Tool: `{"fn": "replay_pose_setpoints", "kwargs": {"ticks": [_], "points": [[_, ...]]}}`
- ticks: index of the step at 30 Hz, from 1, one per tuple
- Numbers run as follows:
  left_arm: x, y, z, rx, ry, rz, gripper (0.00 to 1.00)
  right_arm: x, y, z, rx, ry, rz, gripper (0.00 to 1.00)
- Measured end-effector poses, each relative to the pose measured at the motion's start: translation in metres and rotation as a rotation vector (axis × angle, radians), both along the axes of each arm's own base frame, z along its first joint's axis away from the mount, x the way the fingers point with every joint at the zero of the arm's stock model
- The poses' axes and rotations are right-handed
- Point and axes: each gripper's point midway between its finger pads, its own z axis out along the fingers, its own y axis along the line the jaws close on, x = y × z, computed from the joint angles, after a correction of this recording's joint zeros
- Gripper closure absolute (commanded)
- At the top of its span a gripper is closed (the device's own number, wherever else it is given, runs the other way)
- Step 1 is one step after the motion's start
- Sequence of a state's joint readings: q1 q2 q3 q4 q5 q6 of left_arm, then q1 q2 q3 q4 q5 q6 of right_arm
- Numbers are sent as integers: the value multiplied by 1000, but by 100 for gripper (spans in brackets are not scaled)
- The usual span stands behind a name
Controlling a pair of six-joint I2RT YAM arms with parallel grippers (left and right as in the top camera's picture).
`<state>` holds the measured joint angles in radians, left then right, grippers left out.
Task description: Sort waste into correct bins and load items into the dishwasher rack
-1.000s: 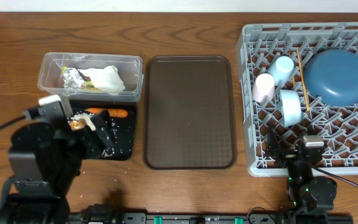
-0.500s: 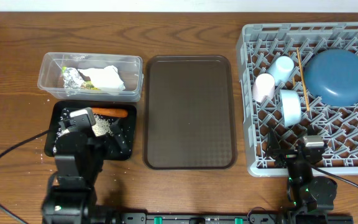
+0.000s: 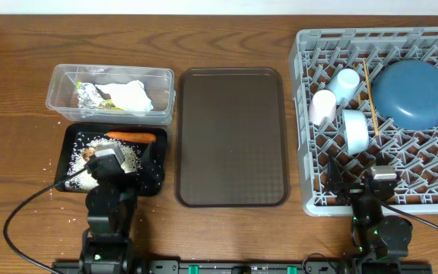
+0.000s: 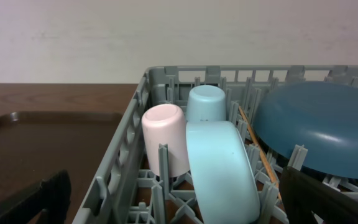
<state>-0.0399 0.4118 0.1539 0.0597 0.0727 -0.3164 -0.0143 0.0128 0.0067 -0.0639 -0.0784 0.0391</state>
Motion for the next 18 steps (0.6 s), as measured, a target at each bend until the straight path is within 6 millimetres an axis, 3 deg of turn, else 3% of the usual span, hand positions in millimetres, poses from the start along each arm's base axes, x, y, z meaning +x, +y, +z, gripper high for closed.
{"fn": "replay_pose_setpoints", "kwargs": {"ticks": [11,18], "points": [[-9,0,-28,-2,-30,1,2,0,0,0,0,0,0,1],[-12,1,-26,-2,-46,0,2,0,0,0,0,0,0,1]]}}
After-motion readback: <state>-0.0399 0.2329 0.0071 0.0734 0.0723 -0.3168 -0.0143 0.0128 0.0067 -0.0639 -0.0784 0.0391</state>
